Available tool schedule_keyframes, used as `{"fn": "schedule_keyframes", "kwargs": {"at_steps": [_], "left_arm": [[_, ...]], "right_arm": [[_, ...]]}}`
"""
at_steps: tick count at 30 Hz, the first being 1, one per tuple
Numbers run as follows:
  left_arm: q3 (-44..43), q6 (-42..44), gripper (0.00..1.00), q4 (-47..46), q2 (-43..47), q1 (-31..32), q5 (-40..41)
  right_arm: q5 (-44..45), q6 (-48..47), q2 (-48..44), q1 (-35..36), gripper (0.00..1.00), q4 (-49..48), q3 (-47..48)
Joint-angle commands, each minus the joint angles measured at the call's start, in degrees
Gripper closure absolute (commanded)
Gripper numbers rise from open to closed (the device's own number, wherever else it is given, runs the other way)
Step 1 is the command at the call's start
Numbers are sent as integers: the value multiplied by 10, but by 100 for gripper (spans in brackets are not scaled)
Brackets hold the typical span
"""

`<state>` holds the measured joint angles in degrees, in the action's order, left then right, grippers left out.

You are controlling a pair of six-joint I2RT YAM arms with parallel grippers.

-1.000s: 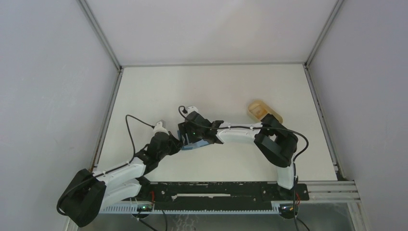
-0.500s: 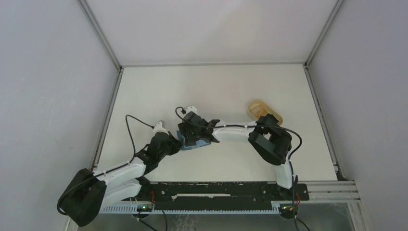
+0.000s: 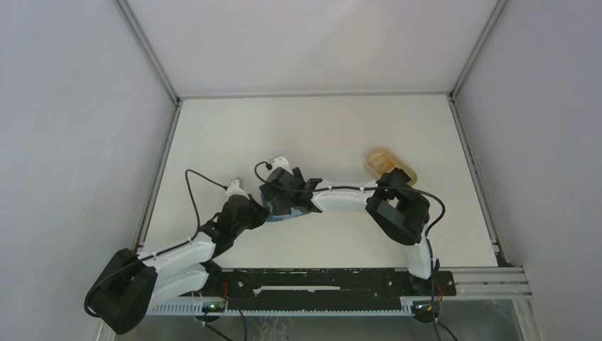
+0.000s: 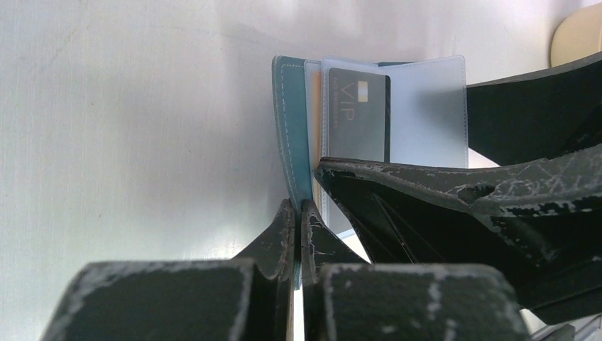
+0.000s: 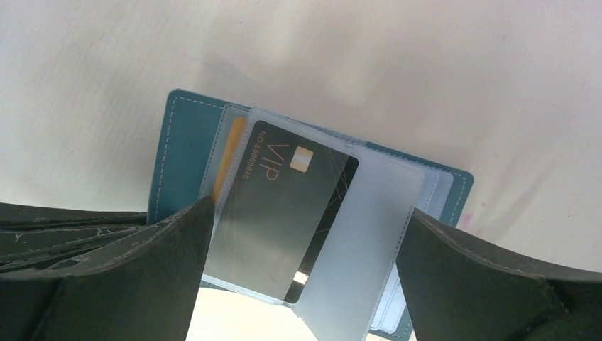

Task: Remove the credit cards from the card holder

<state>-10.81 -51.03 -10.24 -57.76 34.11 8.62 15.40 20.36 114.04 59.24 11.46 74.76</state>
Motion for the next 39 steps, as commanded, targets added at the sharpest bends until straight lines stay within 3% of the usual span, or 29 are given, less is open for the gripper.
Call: {"fn": "schedule_keyframes", "kwargs": {"at_steps": [1,10,21,24,33,39], "left_arm": [[18,12,100,13,-4,3,0],[19,11,100,17,2,3,-2],[21,14,100,15,-2,3,-1],[18,18,100,18,-3,3,1],[23,20,100,6,-8,-4,-5],[29,20,100,-22,-58,-8,-1]], "right_arm": [[66,-41,-27,1,0,1,17],[173,-66,-87,11,0,-43,15],[239,-98,-155,63,0,-176,-48],[180,-79,-174,61,0,-199,-78],[-184,29,-228,-42,0,-343,-232],[-257,65,-177,-77,0,-349,-243]]}}
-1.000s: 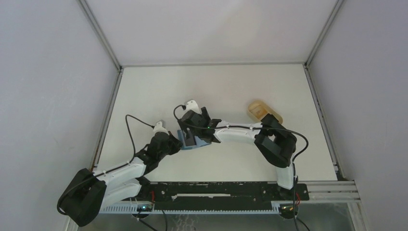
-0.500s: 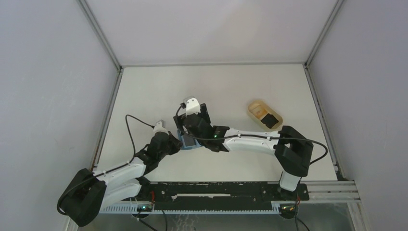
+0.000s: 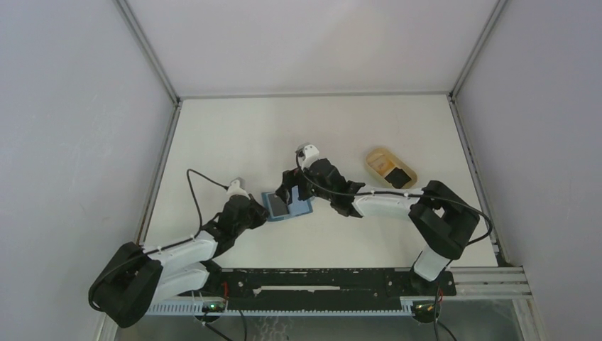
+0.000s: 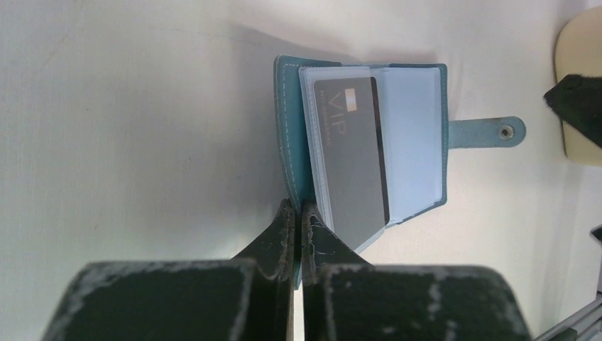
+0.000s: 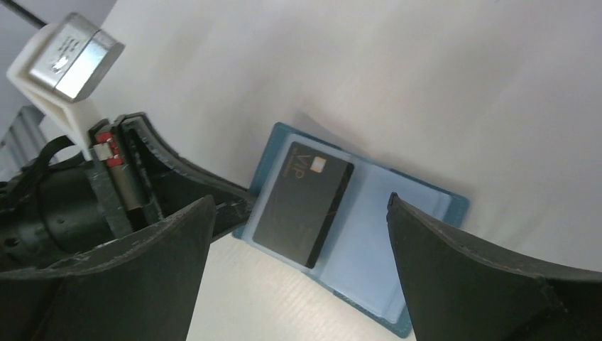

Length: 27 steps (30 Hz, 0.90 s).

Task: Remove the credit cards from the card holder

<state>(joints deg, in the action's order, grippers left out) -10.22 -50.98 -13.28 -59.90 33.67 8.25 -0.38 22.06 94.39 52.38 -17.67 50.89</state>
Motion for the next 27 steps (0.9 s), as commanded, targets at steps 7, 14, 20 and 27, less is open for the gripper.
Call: {"fn": "schedule_keyframes", "kwargs": {"at_steps": [7,14,20,27], "left_arm": [[27,13,100,-23,-81,-3,-3],[24,10,100,-38,-129,-4,2],[30,-3,100,-75,-175,-4,-7],[29,-8,100,-107,-219,-4,-12]], "right_arm": [[-194,108,84,-43,0,-117,-8],[-206,146,114,-73,0,-111,-11],[-236,174,137,-89,0,-134,-16],[-287,221,158,-91,1,-164,-16]]}}
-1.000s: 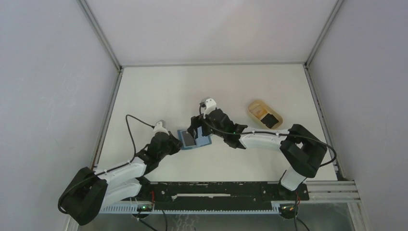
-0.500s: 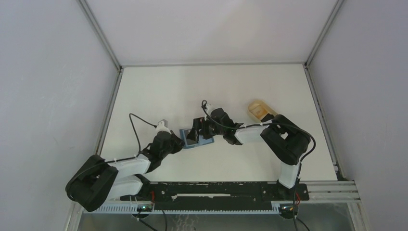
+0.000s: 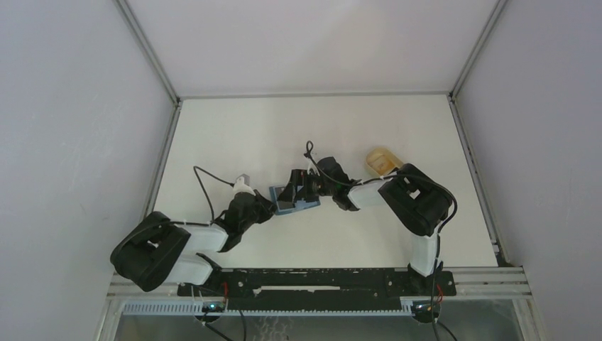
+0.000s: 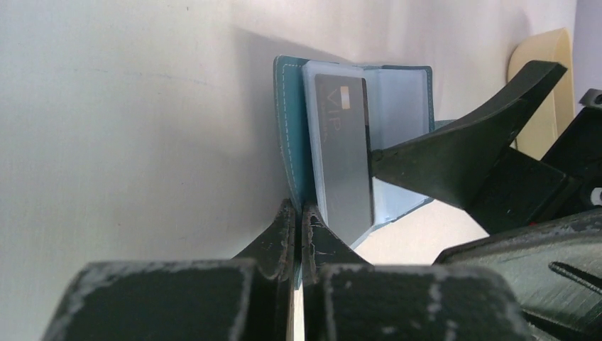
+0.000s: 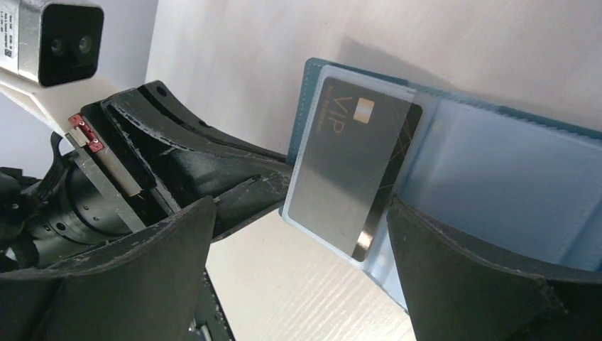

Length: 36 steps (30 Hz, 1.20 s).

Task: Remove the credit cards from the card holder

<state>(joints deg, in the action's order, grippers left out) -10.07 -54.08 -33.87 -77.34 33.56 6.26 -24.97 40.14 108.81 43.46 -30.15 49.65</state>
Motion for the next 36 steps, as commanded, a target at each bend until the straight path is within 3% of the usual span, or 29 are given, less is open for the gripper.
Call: {"fn": "schedule_keyframes", "kwargs": {"at_steps": [1,10,19,28,36], "left_arm": [[28,22,100,96,-48,-3,7],[34,20,100,84,-46,-6,3],[39,18,100,73,-58,-10,-2],[40,18,100,53,-78,-15,-14],[40,20,100,29,-106,-20,-38]], "right_arm": [[-49,51,18,-3,1,-41,-3],[-119,152,53,-25,4,-138,-36],[-156,189,72,-48,4,-182,-55],[-124,220,97,-54,5,-205,-69],[-161,283,141,-57,5,-291,-55]]}}
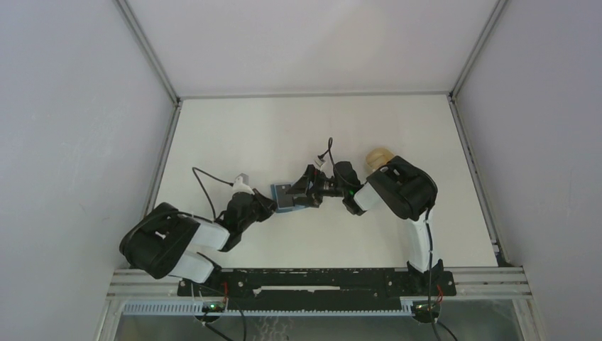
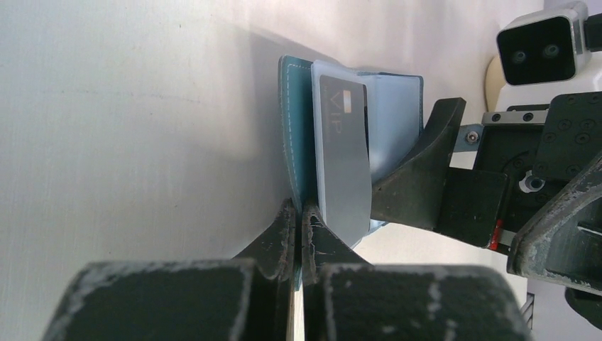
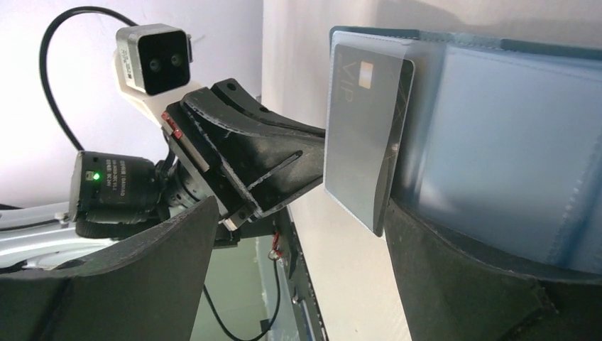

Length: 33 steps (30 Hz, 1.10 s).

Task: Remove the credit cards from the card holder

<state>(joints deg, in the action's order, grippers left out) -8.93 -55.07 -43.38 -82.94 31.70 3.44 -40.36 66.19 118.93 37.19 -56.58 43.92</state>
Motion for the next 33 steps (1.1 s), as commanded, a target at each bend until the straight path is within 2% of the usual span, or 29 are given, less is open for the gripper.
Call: {"fn": "schedule_keyframes", "kwargs": {"at_steps": [1,6,16,20,26,29,33], "left_arm": [[27,32,100,119,-56,-2,-15],[27,30,100,97,-78,-6,-30],[29,35,100,100,-68,-9,-30],[33,34,100,98,-66,-9,-46],[39,33,100,101,-54,-9,-42],[39,34,100,102,-52,-9,-40],[38,35,100,106,-53,-9,-42]], "right_arm": [[-14,28,43,6,5,-40,3],[-55,23,39,6,9,-91,3],[-38,-23,-2,9,11,-62,3],[-31,-22,-3,7,20,-69,3],[-42,-19,2,-5,38,-83,3],[-46,-18,2,-13,43,-90,0],[-49,-21,-1,-26,43,-92,-9]]}}
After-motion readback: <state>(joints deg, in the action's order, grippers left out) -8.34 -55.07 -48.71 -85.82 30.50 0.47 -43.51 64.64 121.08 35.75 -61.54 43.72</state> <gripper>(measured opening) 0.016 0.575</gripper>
